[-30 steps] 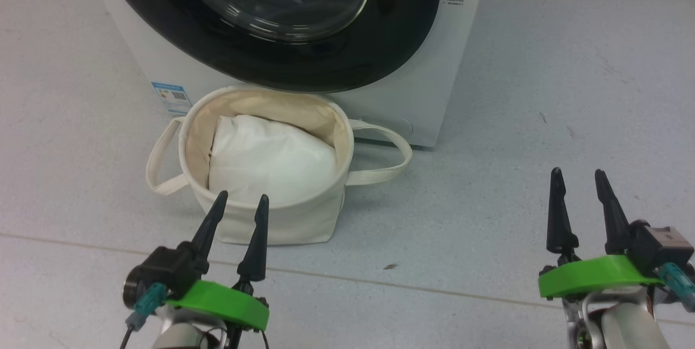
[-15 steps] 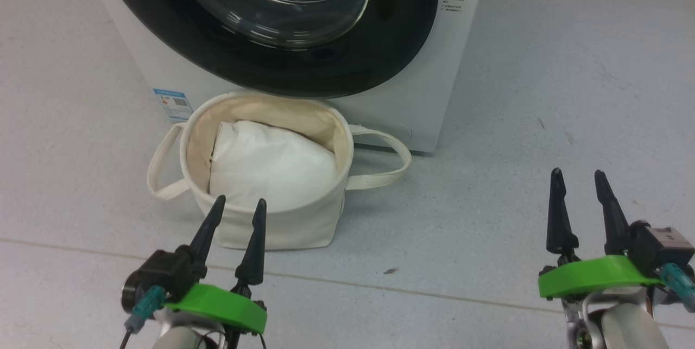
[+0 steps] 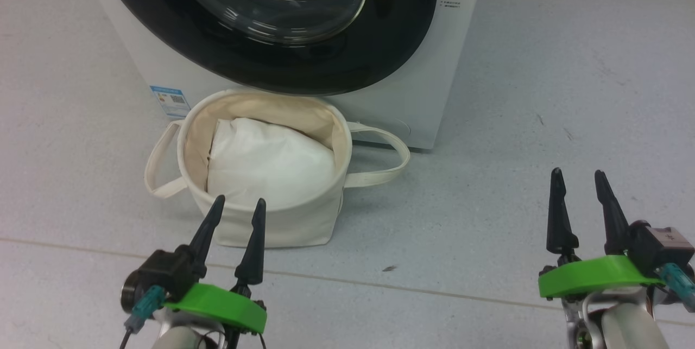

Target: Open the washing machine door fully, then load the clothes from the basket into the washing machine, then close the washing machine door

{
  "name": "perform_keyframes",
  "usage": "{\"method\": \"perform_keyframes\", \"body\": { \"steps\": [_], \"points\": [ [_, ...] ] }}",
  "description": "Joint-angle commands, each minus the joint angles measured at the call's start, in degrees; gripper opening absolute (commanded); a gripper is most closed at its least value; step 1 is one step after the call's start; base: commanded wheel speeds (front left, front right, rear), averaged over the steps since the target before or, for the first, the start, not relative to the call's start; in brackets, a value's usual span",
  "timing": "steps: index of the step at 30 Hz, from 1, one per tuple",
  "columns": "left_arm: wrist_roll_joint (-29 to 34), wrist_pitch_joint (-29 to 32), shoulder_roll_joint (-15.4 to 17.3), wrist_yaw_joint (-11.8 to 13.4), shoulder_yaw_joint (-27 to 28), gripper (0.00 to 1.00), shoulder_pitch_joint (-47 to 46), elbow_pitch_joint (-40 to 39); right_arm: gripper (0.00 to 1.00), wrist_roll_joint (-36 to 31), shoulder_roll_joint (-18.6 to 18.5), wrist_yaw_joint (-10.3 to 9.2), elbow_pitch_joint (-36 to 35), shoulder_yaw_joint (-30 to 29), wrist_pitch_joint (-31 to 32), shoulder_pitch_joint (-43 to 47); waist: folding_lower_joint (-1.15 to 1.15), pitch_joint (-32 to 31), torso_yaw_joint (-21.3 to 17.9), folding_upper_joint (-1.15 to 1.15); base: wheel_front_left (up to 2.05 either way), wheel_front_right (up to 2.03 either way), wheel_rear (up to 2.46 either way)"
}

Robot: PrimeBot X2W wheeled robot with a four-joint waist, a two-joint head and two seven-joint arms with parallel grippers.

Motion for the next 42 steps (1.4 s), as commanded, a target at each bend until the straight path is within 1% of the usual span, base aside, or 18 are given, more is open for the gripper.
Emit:
{"method": "perform_keyframes", "body": {
  "steps": [1, 27, 28, 32, 35, 39, 42],
  "points": [
    [0.1, -0.7, 0.8, 0.1, 1.7, 1.00, -1.1, -1.8, 1.00, 0.0, -0.1, -0.01, -1.5, 1.2, -0.3, -1.3, 0.00, -0.2, -0.1, 0.00, 0.00, 0.00, 0.00],
    [-0.2, -0.7, 0.8, 0.3, 1.3, 1.00, -0.6, -1.7, 1.00, -0.1, -0.1, -0.01, -1.0, 1.4, -0.3, -1.1, 0.00, -0.8, -0.1, 0.00, 0.00, 0.00, 0.00],
    [0.0, 0.0, 0.0, 0.1, -0.3, 0.00, 0.4, 0.0, 0.00, 0.0, 0.0, 0.00, 0.6, 0.1, 0.0, 0.0, 0.00, -0.8, -0.1, 0.00, 0.00, 0.00, 0.00],
    [-0.1, 0.2, -0.1, 0.0, -0.3, 0.00, 1.7, 3.4, 0.00, 0.1, 0.2, 0.00, 4.3, 0.3, 0.1, 1.0, 0.00, -0.8, -0.1, 0.00, 0.00, 0.00, 0.00],
    [-1.7, 0.7, -0.1, -0.1, 0.0, 0.00, 2.0, 3.6, 0.00, 1.8, 0.1, 0.00, 4.5, 0.3, 0.4, 1.3, 0.01, -0.9, -0.1, 0.00, 0.00, 0.00, 0.00],
    [-4.3, 1.3, -0.1, -0.2, 0.5, 0.00, 2.2, 3.3, 0.00, 4.5, 0.0, 0.00, 4.4, 0.3, 1.0, 1.3, 0.13, -1.2, -0.1, 0.00, 0.00, 0.00, 0.00],
    [-6.2, 1.8, 0.0, -0.4, 0.9, 0.00, 2.3, 3.2, 0.00, 6.5, -0.1, 0.00, 4.5, 0.3, 1.4, 1.3, 0.04, -1.3, -0.1, 0.00, 0.00, 0.00, 0.00]
  ]
}}
